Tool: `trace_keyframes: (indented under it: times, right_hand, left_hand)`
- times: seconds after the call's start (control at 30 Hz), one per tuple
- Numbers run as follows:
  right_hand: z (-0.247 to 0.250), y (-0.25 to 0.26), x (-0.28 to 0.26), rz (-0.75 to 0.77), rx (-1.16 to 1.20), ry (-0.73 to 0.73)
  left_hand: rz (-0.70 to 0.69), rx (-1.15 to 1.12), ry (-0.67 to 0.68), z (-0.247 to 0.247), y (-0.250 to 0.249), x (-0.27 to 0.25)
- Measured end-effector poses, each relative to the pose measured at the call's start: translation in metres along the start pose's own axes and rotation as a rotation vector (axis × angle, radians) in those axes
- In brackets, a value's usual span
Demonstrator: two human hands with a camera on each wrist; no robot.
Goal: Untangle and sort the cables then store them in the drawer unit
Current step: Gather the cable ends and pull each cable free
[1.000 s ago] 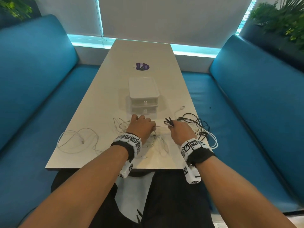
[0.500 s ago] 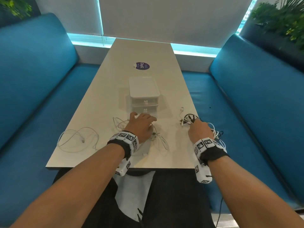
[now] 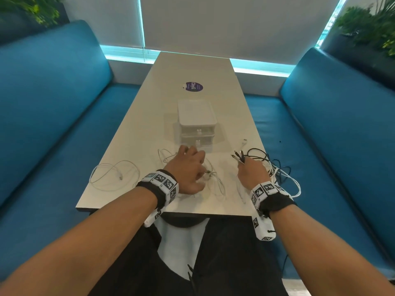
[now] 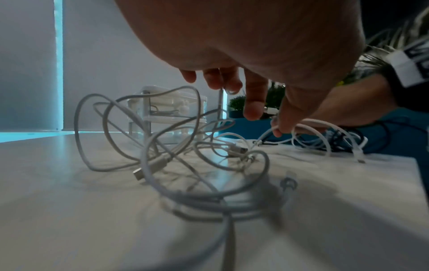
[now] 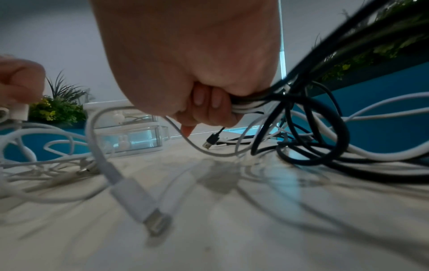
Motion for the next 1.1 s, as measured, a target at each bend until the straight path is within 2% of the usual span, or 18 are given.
trace_keyframes:
  times: [0.2, 0.4, 0.53, 0.7, 0.77, 0.87, 0.97, 1.1]
  right_hand:
    - [0.001, 0.012, -0.004, 0.002, 0.017, 0.018]
    - [0.002, 0.018, -0.005, 0.026, 0.068, 0.039]
    - [0.001, 0.022, -0.005, 0.056, 0.081, 0.031]
    - [0.005, 0.028, -0.007, 0.085, 0.093, -0.02]
    - [0.008, 0.03, -0.007, 0.103, 0.11, -0.047]
    - [0.014, 0.033, -0.006, 0.106, 0.172, -0.077]
    - [0.014, 0.036, -0.005, 0.122, 0.257, -0.089]
    - [0.011, 0.039, -0.006, 0.128, 0.334, -0.047]
  left_hand:
    - [-0.114, 0.07, 0.164, -0.008, -0.01, -0.013]
    - [-0.062, -0.011, 0.225, -0.012, -0.013, -0.011]
    - [-0.007, -0.089, 0.179, -0.008, -0.013, -0.007]
    - [0.128, -0.268, -0.066, 0.005, -0.009, 0.01]
    - [0.181, -0.411, -0.126, 0.014, -0.008, 0.017]
    - [0.245, -0.662, -0.113, 0.02, -0.007, 0.026]
    - [0.286, -0.628, -0.041, 0.015, -0.011, 0.027]
    - [0.325, -0.699, 0.064, 0.002, -0.018, 0.024]
Point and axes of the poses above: each hand's wrist, its own x-axis towards the middle knuckle, its own z-axis out of the back of the hand, y = z × x, the point moved 1 cm from there along x, towards the middle knuckle, and after that the axes turned 9 degrees about z, right-handed, at the moved point
